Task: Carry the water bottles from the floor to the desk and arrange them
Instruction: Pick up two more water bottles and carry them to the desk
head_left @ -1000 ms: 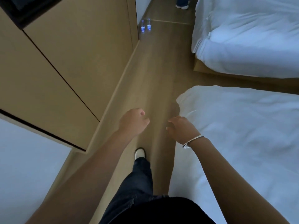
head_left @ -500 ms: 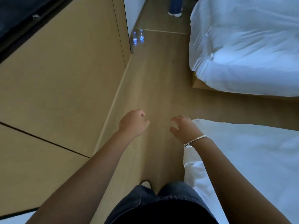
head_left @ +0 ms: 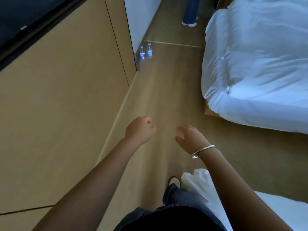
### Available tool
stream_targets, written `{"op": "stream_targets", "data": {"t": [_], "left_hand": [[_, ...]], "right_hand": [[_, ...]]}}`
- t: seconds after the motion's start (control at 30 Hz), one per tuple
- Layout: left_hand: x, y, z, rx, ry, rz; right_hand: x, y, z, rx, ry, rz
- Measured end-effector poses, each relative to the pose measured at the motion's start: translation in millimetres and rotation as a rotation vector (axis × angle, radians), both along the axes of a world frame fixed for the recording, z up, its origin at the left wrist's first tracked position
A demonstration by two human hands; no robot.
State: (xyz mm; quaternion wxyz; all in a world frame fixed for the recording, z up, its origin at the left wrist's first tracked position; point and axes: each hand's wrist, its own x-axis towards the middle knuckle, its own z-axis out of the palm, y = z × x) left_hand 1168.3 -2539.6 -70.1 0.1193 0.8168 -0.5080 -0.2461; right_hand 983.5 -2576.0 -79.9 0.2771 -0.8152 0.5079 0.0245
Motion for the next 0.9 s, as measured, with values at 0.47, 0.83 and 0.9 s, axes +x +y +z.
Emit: {"op": "stream_targets", "data": {"t": [0.47,0.83,0.9], "left_hand": [[45,-225,-11,-0.023,0.040,0.080],[169,-434,-7,0.015,0.036,0.059],[187,-469,-5,0.012,0.035,0.052]], "right_hand": [[48,-239,-10,0.049,0.008,0.050],[173,-435,4,0.049,0.015,0.035],[189,-467,5,0.047,0.005,0.021]]}}
